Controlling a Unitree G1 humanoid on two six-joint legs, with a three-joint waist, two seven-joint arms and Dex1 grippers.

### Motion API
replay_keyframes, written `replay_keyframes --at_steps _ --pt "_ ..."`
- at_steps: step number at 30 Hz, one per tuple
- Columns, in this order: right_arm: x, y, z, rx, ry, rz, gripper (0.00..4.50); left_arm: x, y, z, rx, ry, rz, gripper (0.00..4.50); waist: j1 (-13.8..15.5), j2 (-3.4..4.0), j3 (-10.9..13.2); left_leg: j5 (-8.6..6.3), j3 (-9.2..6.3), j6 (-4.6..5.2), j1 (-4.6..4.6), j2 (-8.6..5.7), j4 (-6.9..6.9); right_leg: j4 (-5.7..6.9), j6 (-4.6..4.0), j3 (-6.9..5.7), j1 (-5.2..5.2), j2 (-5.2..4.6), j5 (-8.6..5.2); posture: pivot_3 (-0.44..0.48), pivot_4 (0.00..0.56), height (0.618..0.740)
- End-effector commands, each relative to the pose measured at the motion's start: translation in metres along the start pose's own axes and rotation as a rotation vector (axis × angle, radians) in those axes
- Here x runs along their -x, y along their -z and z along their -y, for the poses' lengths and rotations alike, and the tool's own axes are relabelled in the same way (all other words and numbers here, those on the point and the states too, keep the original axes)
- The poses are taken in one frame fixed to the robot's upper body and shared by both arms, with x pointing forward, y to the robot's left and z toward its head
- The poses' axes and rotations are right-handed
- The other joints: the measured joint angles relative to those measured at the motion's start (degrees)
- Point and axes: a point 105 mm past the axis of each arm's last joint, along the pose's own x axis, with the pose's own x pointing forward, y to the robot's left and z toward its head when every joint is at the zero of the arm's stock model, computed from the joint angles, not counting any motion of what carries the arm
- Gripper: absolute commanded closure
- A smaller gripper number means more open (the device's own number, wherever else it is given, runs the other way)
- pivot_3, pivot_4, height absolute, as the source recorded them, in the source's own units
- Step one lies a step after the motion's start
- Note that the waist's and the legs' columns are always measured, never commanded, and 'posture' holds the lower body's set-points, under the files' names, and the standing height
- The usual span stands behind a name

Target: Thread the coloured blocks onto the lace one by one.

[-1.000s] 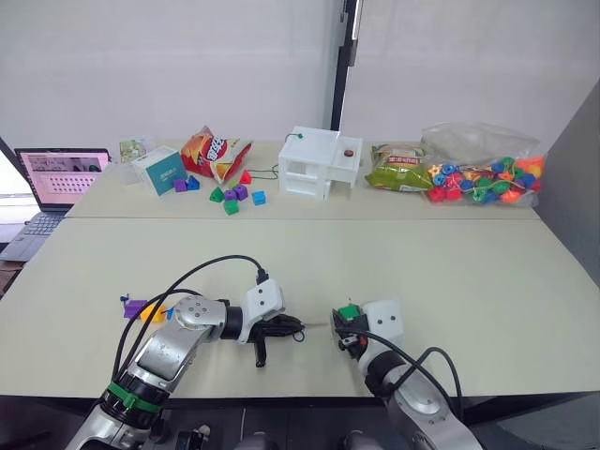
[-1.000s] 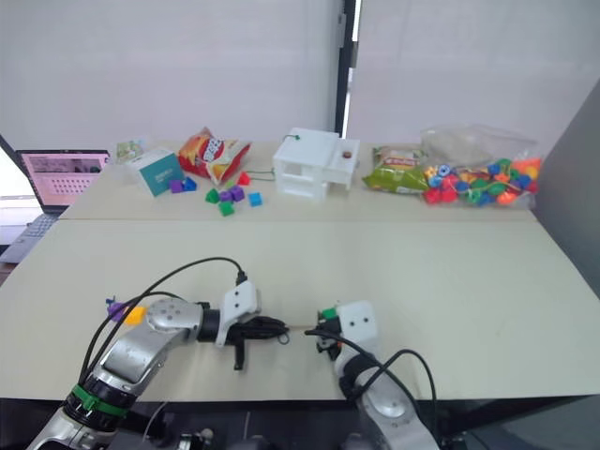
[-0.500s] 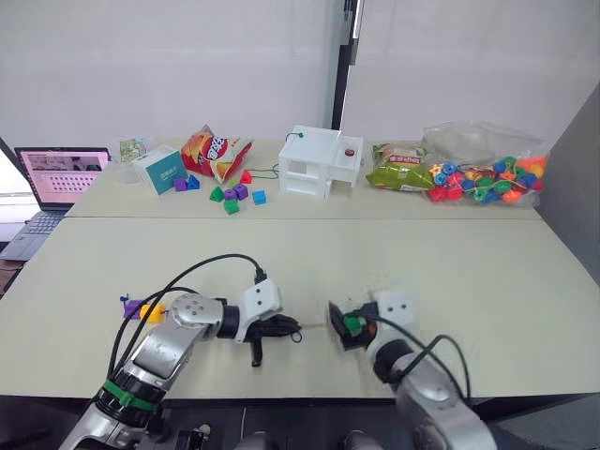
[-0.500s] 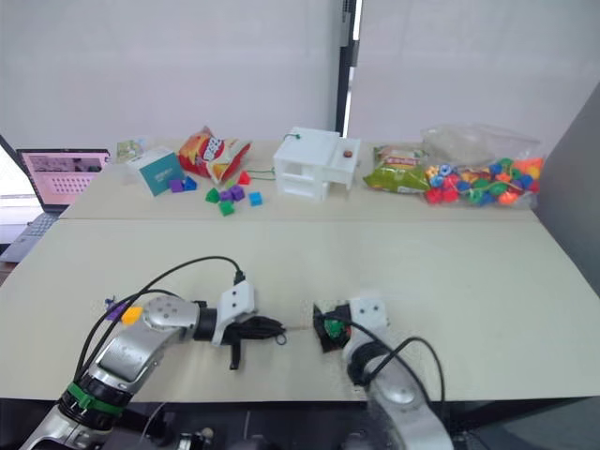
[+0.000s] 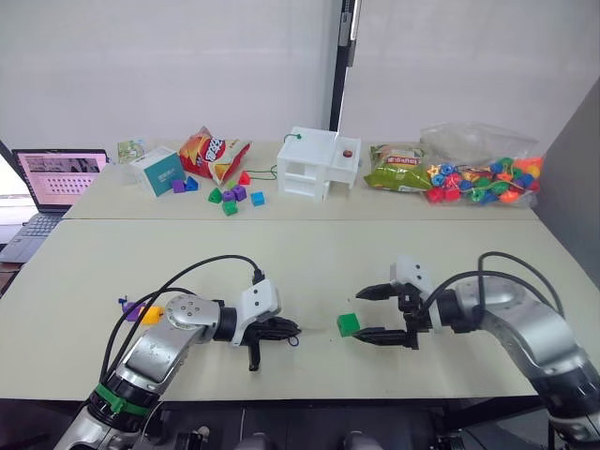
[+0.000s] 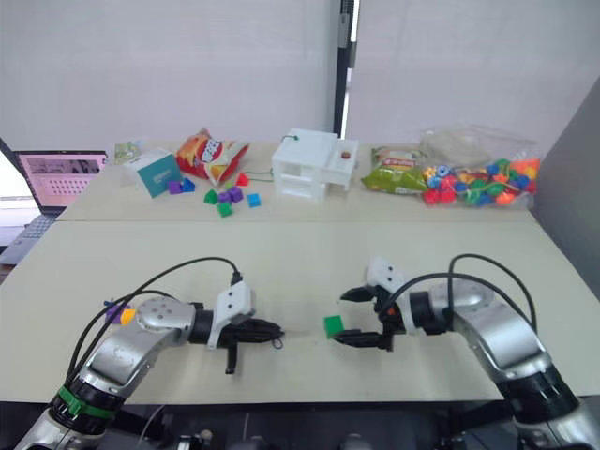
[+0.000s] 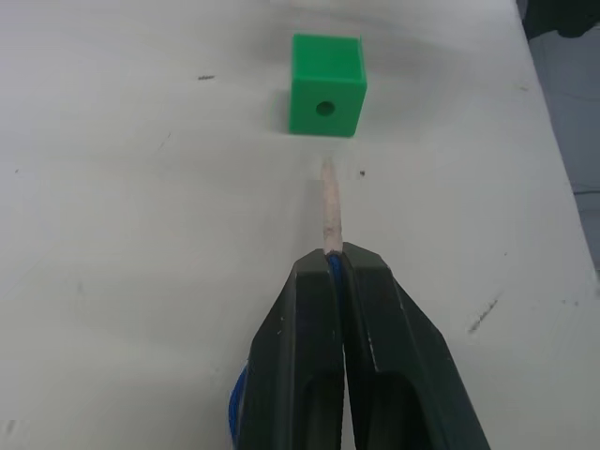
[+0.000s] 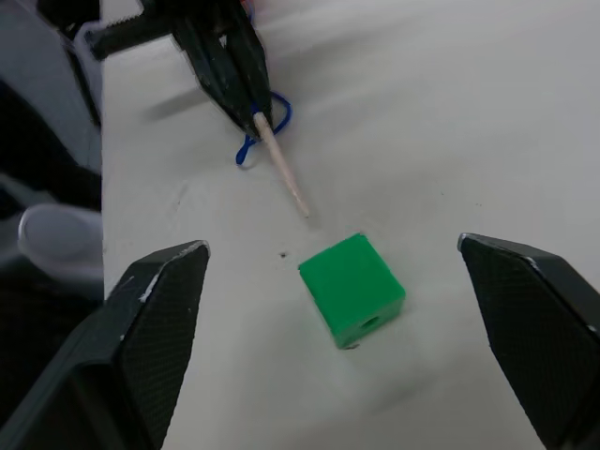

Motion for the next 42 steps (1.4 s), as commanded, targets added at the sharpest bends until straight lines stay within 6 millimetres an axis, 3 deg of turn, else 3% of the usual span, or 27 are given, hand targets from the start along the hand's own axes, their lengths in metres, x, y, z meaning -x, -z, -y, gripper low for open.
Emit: replay_keyframes --at_steps 1,3,4,13,22,42 --pt "-0.005 0.014 0.004 0.119 -0.070 -0.064 0.01 -0.002 -0.010 0.005 -0.020 -0.009 0.034 4.50 0.19 0.00 0.00 0.00 0.01 0.00 0.00 0.01 0.00 0.00 0.00 0.00 -0.01 -0.01 0.00 0.000 0.150 0.740" --pt "-0.014 0.017 0.007 0.129 -0.075 -0.038 0.01 -0.003 -0.011 0.007 -0.016 -0.011 0.037 4.50 0.43 0.00 0.00 0.00 -0.01 0.00 -0.06 0.00 0.01 0.01 0.00 -0.02 -0.03 -0.05 0.00 0.000 0.150 0.740" --pt "-0.017 0.018 0.009 0.132 -0.070 -0.027 0.25 -0.004 -0.011 0.007 -0.013 -0.015 0.039 4.50 0.42 0.00 0.00 0.00 0.00 0.00 -0.07 0.00 0.02 0.01 0.01 -0.01 -0.04 -0.06 0.01 0.000 0.150 0.740" --pt "-0.019 0.029 0.010 0.127 -0.045 -0.012 3.23 -0.012 -0.010 0.002 -0.011 -0.053 0.047 4.50 1.03 0.00 0.00 -0.01 -0.04 -0.02 -0.11 -0.07 0.04 0.05 0.02 -0.01 -0.09 -0.19 0.02 0.000 0.150 0.740" --pt "-0.022 0.030 -0.009 0.102 -0.049 -0.008 3.31 -0.022 -0.009 0.002 -0.017 -0.017 0.055 4.50 1.56 0.00 0.00 -0.01 -0.05 -0.03 -0.10 -0.08 0.04 0.05 0.02 -0.02 -0.08 -0.22 0.02 0.000 0.150 0.740" --pt "-0.024 0.028 -0.012 0.093 -0.042 -0.023 3.31 -0.045 -0.022 0.007 -0.053 0.039 0.082 4.50 1.59 0.00 0.00 -0.01 -0.06 -0.03 -0.10 -0.11 0.04 0.05 0.02 -0.03 -0.06 -0.19 0.02 0.000 0.150 0.740"
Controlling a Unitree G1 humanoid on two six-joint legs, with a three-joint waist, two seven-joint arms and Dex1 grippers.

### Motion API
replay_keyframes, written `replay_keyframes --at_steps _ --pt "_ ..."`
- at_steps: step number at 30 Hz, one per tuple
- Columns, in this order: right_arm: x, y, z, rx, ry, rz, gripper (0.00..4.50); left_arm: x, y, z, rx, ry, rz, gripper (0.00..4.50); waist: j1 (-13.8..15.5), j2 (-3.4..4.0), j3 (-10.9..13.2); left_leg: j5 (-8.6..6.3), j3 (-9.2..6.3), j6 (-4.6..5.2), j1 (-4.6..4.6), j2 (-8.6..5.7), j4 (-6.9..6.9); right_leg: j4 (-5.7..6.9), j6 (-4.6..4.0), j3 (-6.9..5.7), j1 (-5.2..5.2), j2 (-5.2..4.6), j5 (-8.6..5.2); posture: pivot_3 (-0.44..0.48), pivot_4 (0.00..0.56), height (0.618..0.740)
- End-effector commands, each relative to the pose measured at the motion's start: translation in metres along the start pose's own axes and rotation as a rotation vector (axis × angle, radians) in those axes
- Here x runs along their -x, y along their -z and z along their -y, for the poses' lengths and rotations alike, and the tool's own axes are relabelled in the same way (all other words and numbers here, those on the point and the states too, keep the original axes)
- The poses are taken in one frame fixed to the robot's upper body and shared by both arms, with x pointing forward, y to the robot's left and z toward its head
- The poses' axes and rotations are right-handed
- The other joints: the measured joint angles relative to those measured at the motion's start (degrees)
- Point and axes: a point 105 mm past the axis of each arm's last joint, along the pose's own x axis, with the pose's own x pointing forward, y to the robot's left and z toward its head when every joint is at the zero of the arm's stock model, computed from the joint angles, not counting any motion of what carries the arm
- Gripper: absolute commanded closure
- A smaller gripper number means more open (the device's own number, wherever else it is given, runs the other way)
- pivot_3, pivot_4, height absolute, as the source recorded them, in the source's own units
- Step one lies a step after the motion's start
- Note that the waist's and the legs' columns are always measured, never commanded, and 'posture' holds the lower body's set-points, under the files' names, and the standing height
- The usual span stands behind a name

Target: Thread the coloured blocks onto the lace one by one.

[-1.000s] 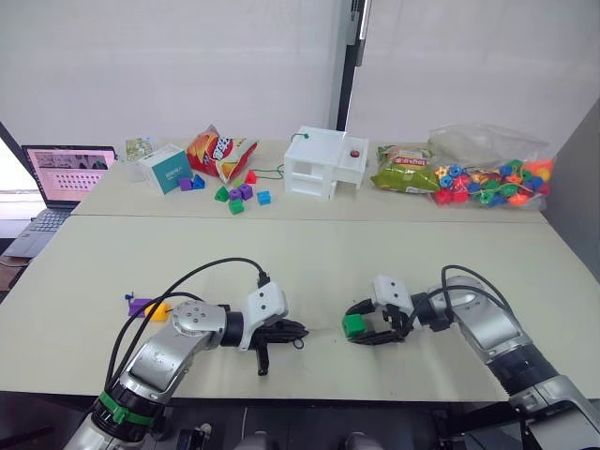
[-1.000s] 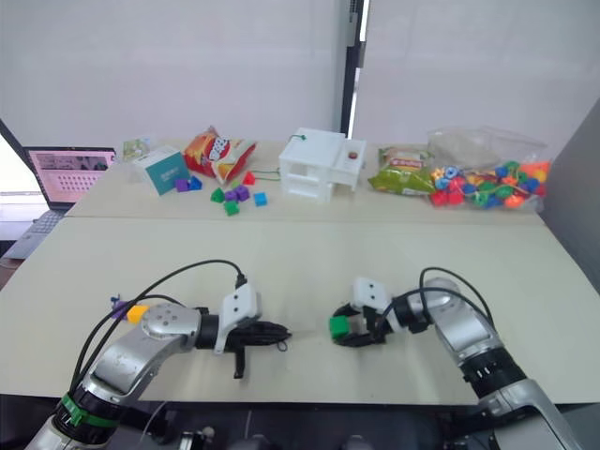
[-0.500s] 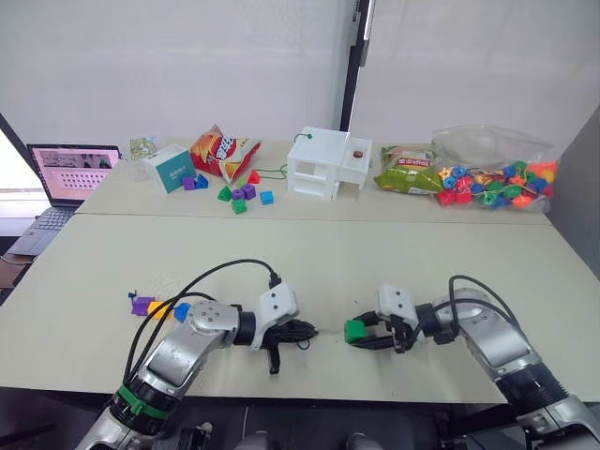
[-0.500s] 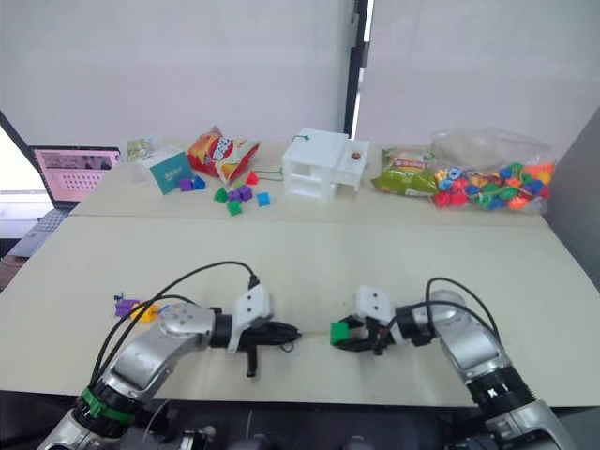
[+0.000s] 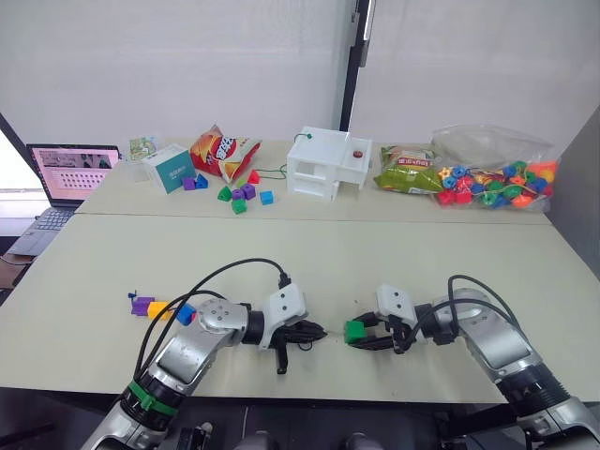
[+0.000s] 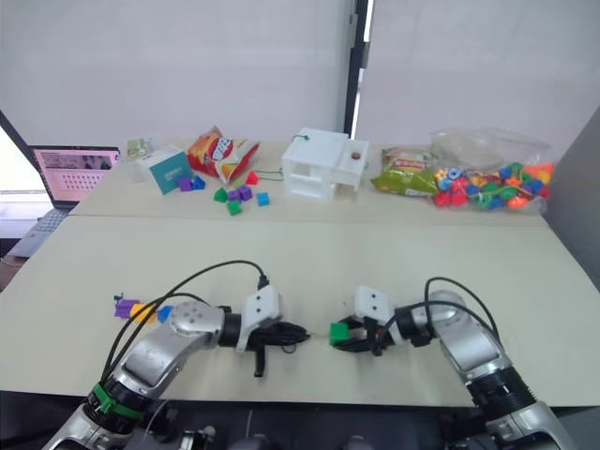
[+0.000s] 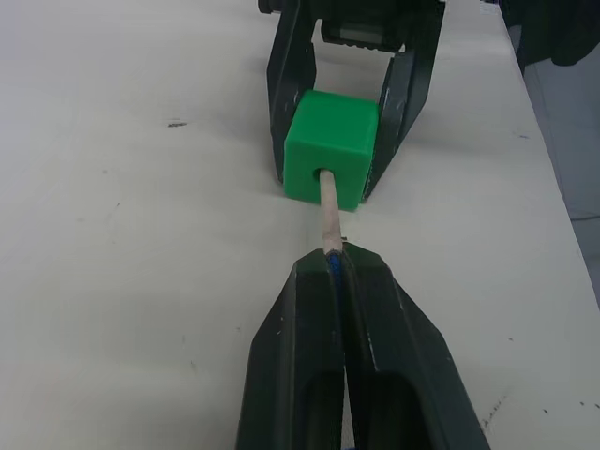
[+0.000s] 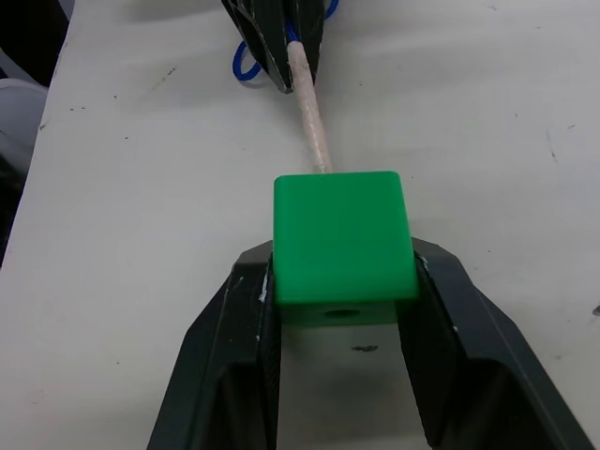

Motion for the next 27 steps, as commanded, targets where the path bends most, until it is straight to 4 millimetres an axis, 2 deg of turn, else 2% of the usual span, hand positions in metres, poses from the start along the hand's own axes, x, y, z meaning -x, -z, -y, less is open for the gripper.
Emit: replay_keyframes --at_steps 1,9,16,19,21,27 --pt "-0.001 -0.004 -0.003 0.012 -0.005 0.004 3.31 -0.010 -0.016 0.002 -0.048 0.023 0.044 4.50 0.04 0.00 0.00 0.00 0.00 0.00 0.00 0.00 0.01 0.00 0.00 -0.01 0.01 0.00 0.00 0.000 0.150 0.740" --pt "-0.004 -0.006 -0.004 0.008 0.007 0.004 3.31 -0.030 -0.027 0.013 -0.081 0.091 0.080 4.50 0.07 0.00 0.00 0.00 0.00 0.00 -0.01 -0.01 0.04 0.00 0.00 -0.02 0.02 0.01 0.00 0.000 0.150 0.740" --pt "-0.007 -0.007 -0.006 0.012 0.011 -0.002 3.31 -0.051 -0.048 0.022 -0.158 0.162 0.130 4.50 0.13 0.00 0.00 0.00 -0.01 0.00 -0.02 -0.01 0.09 0.00 0.01 -0.03 0.03 0.02 0.00 0.000 0.150 0.740" --pt "-0.009 -0.008 -0.007 0.015 0.012 -0.005 3.31 -0.056 -0.044 0.025 -0.173 0.193 0.090 4.50 0.15 0.00 0.00 0.00 -0.02 0.01 -0.02 -0.03 0.11 0.00 0.02 -0.04 0.05 0.01 0.00 0.000 0.150 0.740" --pt "-0.010 -0.007 -0.008 0.008 0.012 -0.014 3.31 -0.053 -0.040 0.019 -0.160 0.176 0.074 4.50 0.09 0.00 0.00 0.00 -0.02 0.01 0.01 -0.02 0.11 0.00 0.01 -0.04 0.08 0.02 0.00 0.000 0.150 0.740" --pt "-0.010 -0.001 -0.010 -0.024 0.031 -0.034 3.31 -0.027 -0.030 0.001 -0.105 0.105 0.027 2.58 -0.03 -0.01 0.00 0.00 -0.04 0.01 0.09 0.01 0.10 0.00 0.01 -0.04 0.15 0.06 0.00 0.000 0.150 0.740"
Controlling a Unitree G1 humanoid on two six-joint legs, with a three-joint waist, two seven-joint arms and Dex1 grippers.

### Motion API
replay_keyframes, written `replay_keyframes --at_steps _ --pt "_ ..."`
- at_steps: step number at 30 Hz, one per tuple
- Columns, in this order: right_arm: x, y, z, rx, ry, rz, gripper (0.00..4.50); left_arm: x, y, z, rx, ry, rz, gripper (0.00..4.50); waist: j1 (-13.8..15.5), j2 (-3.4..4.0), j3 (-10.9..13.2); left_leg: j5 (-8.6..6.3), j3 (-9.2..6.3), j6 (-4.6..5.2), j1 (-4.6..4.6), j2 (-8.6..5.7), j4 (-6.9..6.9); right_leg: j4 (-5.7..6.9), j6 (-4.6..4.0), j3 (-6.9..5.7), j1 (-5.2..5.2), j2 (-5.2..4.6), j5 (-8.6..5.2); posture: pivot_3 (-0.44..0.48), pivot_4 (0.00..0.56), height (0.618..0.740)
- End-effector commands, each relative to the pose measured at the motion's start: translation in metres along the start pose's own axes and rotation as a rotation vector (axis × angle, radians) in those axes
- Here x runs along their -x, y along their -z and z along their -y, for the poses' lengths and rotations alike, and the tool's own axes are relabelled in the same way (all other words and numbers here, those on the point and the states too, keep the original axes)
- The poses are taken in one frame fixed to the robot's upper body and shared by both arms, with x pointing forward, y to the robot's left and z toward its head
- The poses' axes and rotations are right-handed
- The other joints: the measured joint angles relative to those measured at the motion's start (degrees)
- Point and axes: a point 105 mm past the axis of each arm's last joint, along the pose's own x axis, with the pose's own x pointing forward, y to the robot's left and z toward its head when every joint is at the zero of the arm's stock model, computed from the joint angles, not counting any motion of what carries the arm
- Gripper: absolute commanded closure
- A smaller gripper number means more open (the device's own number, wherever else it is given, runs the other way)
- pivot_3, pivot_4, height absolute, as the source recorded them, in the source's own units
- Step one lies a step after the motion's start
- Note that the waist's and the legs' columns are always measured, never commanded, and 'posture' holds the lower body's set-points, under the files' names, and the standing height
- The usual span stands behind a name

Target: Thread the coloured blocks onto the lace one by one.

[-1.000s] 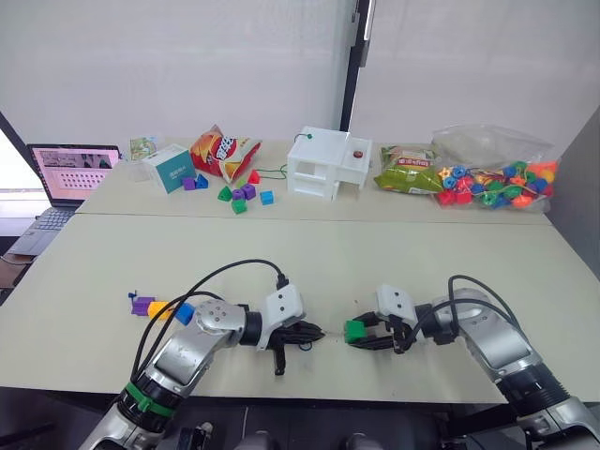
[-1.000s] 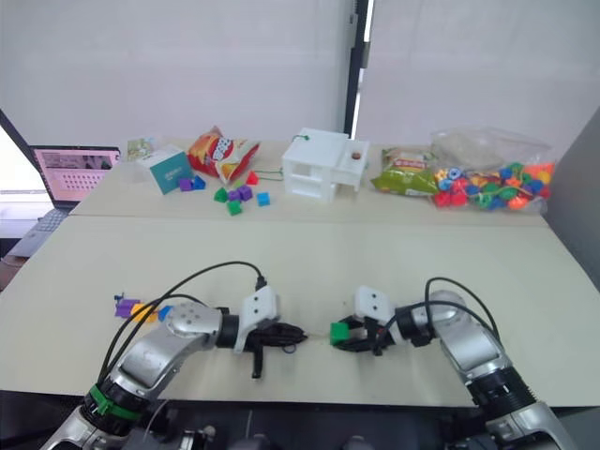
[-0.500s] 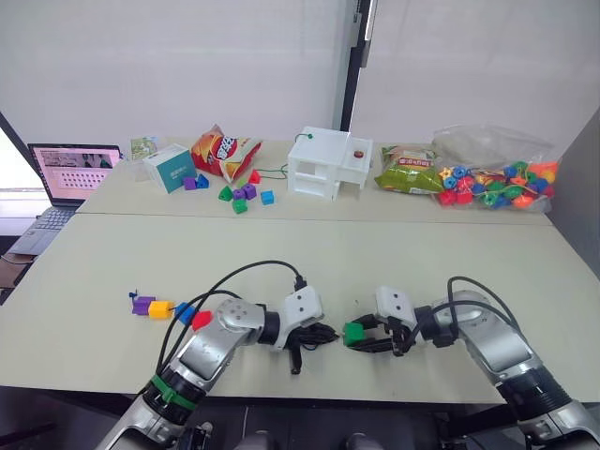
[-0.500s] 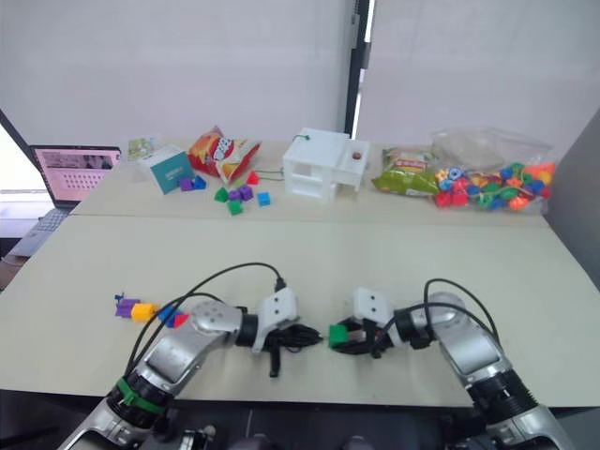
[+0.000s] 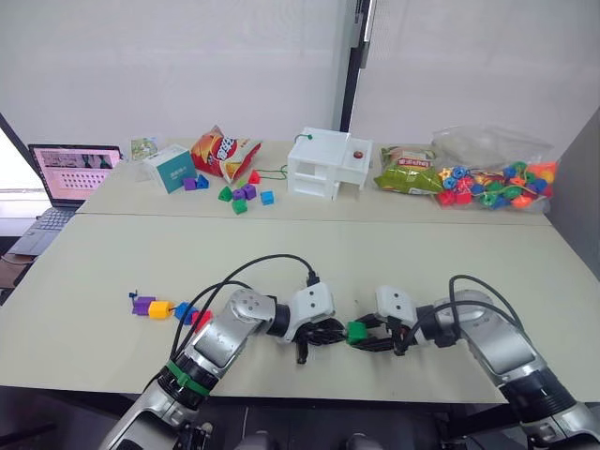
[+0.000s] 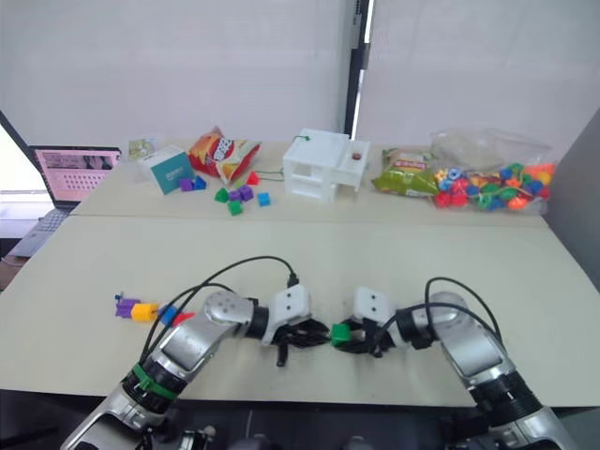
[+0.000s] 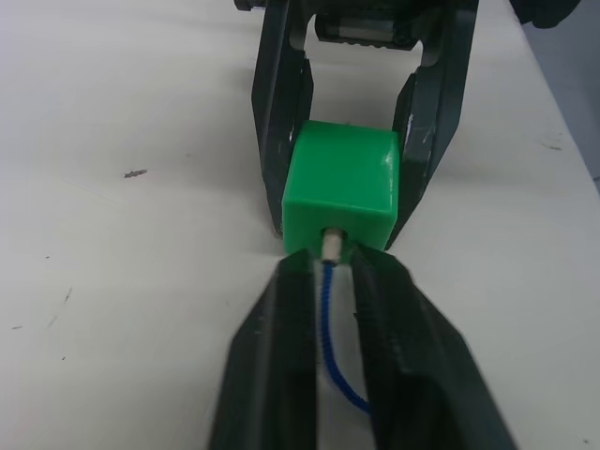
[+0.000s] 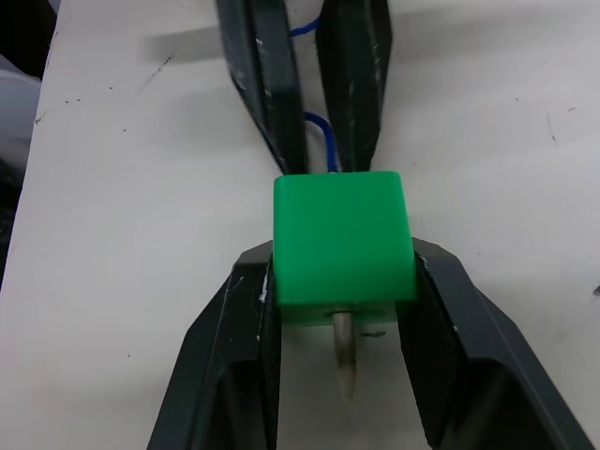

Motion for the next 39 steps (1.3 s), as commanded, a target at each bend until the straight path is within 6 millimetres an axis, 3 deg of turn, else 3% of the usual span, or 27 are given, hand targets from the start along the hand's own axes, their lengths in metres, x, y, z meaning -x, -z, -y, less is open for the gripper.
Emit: replay_keyframes --at_steps 1,6,17,24,39 --pt "-0.009 0.001 -0.008 -0.012 -0.010 0.002 3.31 0.012 -0.021 0.004 -0.022 0.016 0.079 2.29 -0.12 0.00 0.00 0.00 0.00 0.00 0.00 0.02 0.00 0.00 0.00 0.00 0.00 0.02 0.00 0.000 0.150 0.740" --pt "-0.008 0.003 -0.009 -0.027 0.008 0.000 3.31 0.031 -0.003 0.006 -0.004 -0.010 0.017 2.29 -0.51 0.02 -0.01 0.00 0.01 0.00 0.09 0.09 -0.10 0.01 -0.03 0.07 -0.01 0.08 -0.02 0.000 0.150 0.740" --pt "-0.007 0.003 -0.012 -0.038 0.011 -0.003 3.31 0.035 0.025 0.004 0.020 -0.092 -0.059 2.29 -0.14 0.01 0.00 0.00 0.02 0.00 0.10 0.07 -0.09 -0.01 -0.03 0.05 0.03 0.04 -0.01 0.000 0.150 0.740" --pt "-0.005 0.002 -0.010 -0.038 0.021 -0.006 3.31 0.026 0.025 0.012 0.024 -0.057 -0.033 4.47 -0.09 0.01 -0.01 0.00 0.02 0.00 0.11 0.07 -0.10 -0.02 -0.03 0.05 0.04 0.02 -0.01 0.000 0.150 0.740" --pt "-0.005 0.003 -0.009 -0.040 0.027 -0.009 3.31 0.016 0.012 0.002 -0.026 -0.077 -0.005 4.47 0.00 0.00 -0.01 0.00 0.02 0.00 0.10 0.05 -0.09 -0.01 -0.03 0.03 0.05 0.02 -0.01 0.000 0.150 0.740"
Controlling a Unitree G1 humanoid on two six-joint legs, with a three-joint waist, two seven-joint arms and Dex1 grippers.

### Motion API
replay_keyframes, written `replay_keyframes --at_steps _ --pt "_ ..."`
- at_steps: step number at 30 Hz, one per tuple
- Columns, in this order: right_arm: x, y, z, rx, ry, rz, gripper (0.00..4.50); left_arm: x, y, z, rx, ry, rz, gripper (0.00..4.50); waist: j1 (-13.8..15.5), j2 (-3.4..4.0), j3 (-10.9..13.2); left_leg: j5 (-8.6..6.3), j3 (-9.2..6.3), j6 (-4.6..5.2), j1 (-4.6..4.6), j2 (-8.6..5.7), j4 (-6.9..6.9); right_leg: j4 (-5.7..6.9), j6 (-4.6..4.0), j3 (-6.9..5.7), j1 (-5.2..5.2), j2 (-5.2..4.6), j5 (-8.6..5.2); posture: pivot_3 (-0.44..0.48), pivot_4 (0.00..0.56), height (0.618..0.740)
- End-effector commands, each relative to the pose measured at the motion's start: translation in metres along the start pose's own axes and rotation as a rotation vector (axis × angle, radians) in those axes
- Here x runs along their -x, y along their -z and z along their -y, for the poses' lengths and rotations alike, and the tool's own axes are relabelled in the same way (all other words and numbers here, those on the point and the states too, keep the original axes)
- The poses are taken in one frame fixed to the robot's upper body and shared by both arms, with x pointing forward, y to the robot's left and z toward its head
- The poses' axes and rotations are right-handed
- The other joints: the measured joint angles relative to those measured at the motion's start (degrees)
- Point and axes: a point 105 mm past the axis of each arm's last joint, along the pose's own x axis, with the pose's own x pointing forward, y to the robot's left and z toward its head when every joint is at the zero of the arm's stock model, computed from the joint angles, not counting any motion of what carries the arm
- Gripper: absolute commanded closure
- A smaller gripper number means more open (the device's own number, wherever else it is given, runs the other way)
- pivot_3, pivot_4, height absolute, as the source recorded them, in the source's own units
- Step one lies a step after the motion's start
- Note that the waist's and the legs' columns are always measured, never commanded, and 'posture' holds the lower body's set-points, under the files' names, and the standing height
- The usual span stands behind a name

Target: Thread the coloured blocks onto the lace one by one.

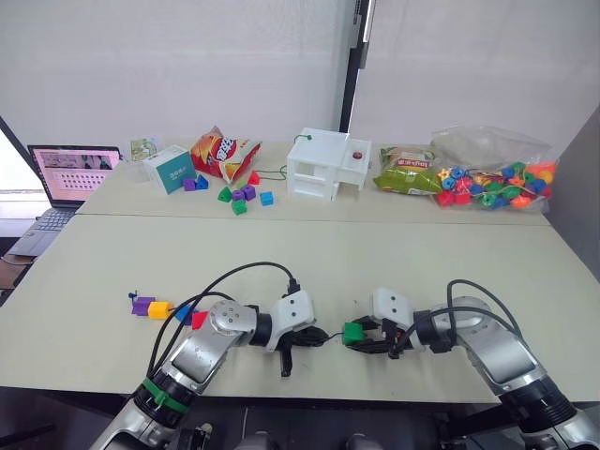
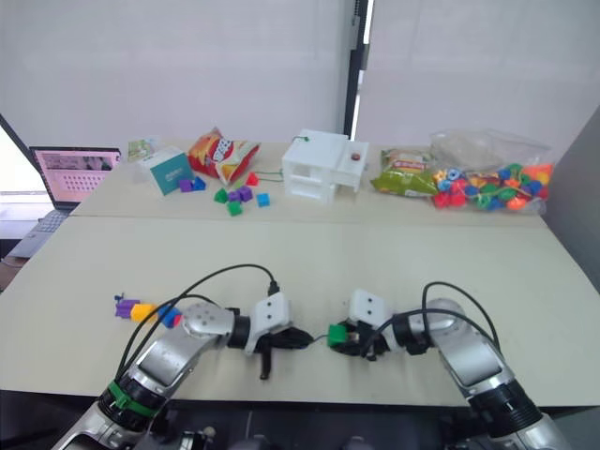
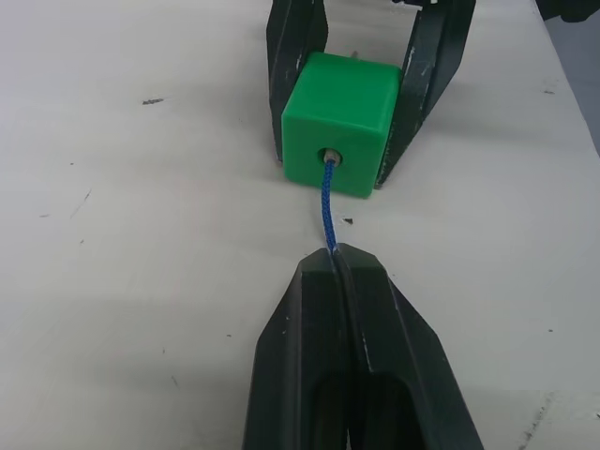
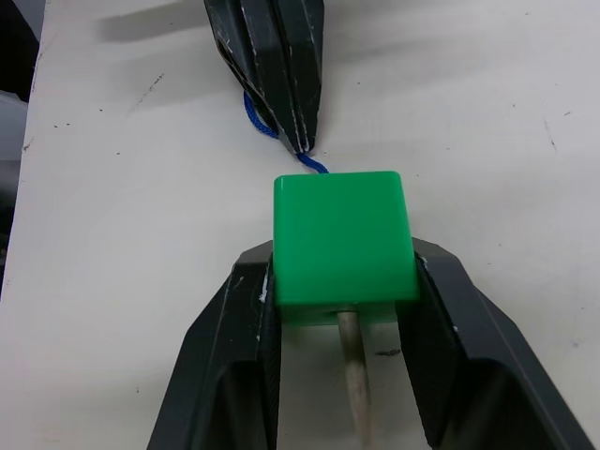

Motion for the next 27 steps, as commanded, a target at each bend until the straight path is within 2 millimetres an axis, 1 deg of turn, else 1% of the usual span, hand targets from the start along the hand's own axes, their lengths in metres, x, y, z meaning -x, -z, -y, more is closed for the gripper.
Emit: replay_keyframes --at_steps 1,5,10,12,15,16,18,21,24,25,27 --pt "-0.002 0.004 -0.004 -0.015 -0.009 -0.011 3.31 -0.007 -0.011 -0.001 -0.047 0.003 0.018 4.47 -0.02 0.00 0.00 0.00 0.00 0.00 0.00 0.00 0.00 0.00 0.00 0.00 0.00 0.00 0.00 0.000 0.150 0.740" --pt "-0.003 0.004 -0.007 -0.012 -0.019 -0.015 3.31 -0.018 -0.019 -0.002 -0.059 0.009 0.036 4.47 0.00 -0.01 0.00 0.00 0.00 0.00 -0.02 -0.02 0.01 0.00 0.00 0.00 0.00 0.00 0.00 0.000 0.150 0.740" --pt "-0.005 0.004 -0.008 -0.017 -0.020 -0.016 3.31 -0.020 -0.021 -0.001 -0.061 0.013 0.043 4.47 -0.02 0.00 0.00 0.00 0.00 0.00 -0.02 0.00 0.01 0.00 0.00 0.00 -0.02 0.02 0.00 0.000 0.150 0.740" --pt "-0.006 0.004 -0.008 -0.022 -0.020 -0.019 3.31 -0.019 -0.020 -0.004 -0.063 0.001 0.033 4.47 -0.02 -0.01 0.00 0.00 0.00 0.00 -0.02 0.00 0.01 0.00 0.00 0.00 -0.01 0.02 0.00 0.000 0.150 0.740" --pt "-0.007 0.006 -0.010 -0.041 -0.017 -0.027 3.31 -0.006 -0.021 -0.013 -0.053 -0.050 0.035 4.47 -0.03 0.00 0.00 0.00 0.00 0.00 -0.01 0.01 0.00 0.00 0.00 0.00 -0.01 0.03 0.00 0.000 0.150 0.740" --pt "-0.007 0.005 -0.009 -0.043 -0.001 -0.023 3.31 -0.001 -0.024 -0.014 -0.046 -0.052 0.049 4.23 -0.09 0.00 0.00 0.00 0.00 0.00 -0.01 0.01 0.00 0.00 0.00 0.00 -0.01 0.03 0.00 0.000 0.150 0.740" --pt "-0.005 0.003 -0.003 -0.057 0.045 -0.006 2.23 0.005 -0.031 -0.012 -0.021 -0.035 0.085 3.63 -0.12 0.00 0.00 0.00 -0.01 0.00 -0.02 0.03 0.00 0.01 0.00 0.00 -0.04 0.04 0.00 0.000 0.150 0.740" --pt "0.003 -0.003 -0.001 -0.099 0.081 0.028 1.23 0.011 -0.041 -0.006 -0.003 -0.002 0.127 2.64 -0.09 0.00 0.00 0.00 -0.01 0.00 -0.03 0.03 0.00 0.01 0.00 0.00 -0.04 0.02 0.00 0.000 0.150 0.740" --pt "0.009 -0.004 0.000 -0.108 0.105 0.025 0.26 0.012 -0.040 -0.002 -0.014 0.016 0.112 1.67 0.03 0.00 0.00 0.00 -0.01 0.00 -0.03 -0.01 0.02 0.00 0.01 0.01 -0.01 -0.04 0.00 0.000 0.150 0.740" --pt "0.013 -0.004 -0.001 -0.116 0.114 0.022 0.00 0.011 -0.038 -0.001 -0.026 0.024 0.093 1.32 0.11 0.00 0.00 0.00 -0.02 0.00 -0.04 -0.02 0.02 0.01 0.01 0.01 -0.01 -0.04 0.00 0.000 0.150 0.740" --pt "0.024 -0.003 -0.004 -0.120 0.136 0.007 0.00 0.002 -0.031 0.003 -0.058 0.048 0.051 0.66 0.21 0.00 0.00 0.00 -0.03 0.00 -0.06 -0.04 0.02 0.01 0.01 -0.01 -0.03 -0.05 0.00 0.000 0.150 0.740"
